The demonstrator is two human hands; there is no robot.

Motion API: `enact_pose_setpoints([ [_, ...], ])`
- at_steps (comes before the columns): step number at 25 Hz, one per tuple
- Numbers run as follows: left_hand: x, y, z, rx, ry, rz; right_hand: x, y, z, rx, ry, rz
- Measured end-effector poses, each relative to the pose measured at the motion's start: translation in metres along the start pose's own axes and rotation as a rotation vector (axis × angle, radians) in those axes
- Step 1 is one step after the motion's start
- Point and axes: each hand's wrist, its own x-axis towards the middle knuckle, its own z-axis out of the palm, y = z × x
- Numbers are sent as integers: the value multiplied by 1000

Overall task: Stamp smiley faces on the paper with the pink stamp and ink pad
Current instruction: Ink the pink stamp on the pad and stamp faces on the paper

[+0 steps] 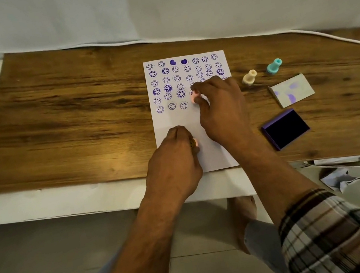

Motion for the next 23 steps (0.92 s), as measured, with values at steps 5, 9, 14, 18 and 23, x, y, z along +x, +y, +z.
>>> enact_pose_setpoints([
  [5, 0, -1, 0, 1, 6, 6, -3, 5, 4, -52, -65, -30],
  [9, 0, 1, 0, 14, 7, 9, 3, 11, 5, -114, -107, -85],
  [14, -1, 5, 0, 35, -19, -7, 17, 15, 0, -208, -249, -225],
  [18, -1, 7, -2, 43, -33, -5, 13, 10, 0, -183, -201, -132],
  [23, -3, 8, -2, 28, -31, 0, 14, 4, 1, -212, -232, -141],
])
